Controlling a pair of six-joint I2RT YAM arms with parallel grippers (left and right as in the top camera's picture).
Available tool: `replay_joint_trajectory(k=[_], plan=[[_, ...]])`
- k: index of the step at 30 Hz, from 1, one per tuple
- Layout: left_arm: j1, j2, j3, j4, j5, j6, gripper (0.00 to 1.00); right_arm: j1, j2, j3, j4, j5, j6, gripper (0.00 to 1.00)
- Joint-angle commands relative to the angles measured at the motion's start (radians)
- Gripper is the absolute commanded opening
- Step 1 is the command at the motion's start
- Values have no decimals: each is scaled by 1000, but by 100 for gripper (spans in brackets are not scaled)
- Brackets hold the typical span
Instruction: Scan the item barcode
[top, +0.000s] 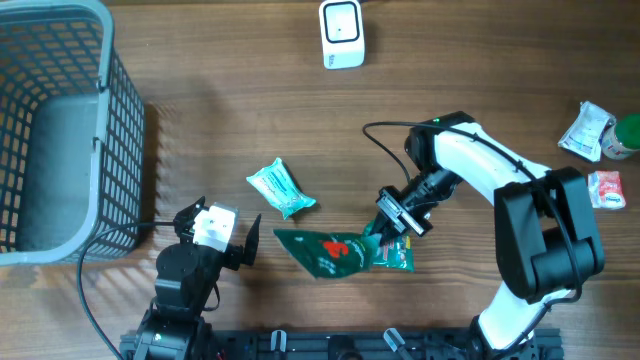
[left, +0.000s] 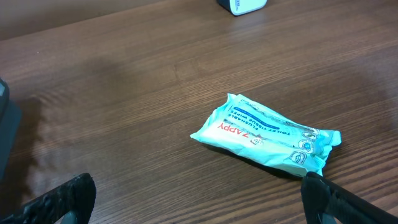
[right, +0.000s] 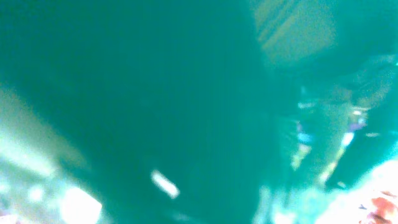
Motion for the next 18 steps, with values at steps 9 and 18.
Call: replay_joint_trajectory(k=[9,18], plan=[[4,-3,-5,0,12,12,100,-12,-10,10,13,100,657,29],[4,-3,-5,0,12,12,100,-35,-10,10,24,177,1196,24]])
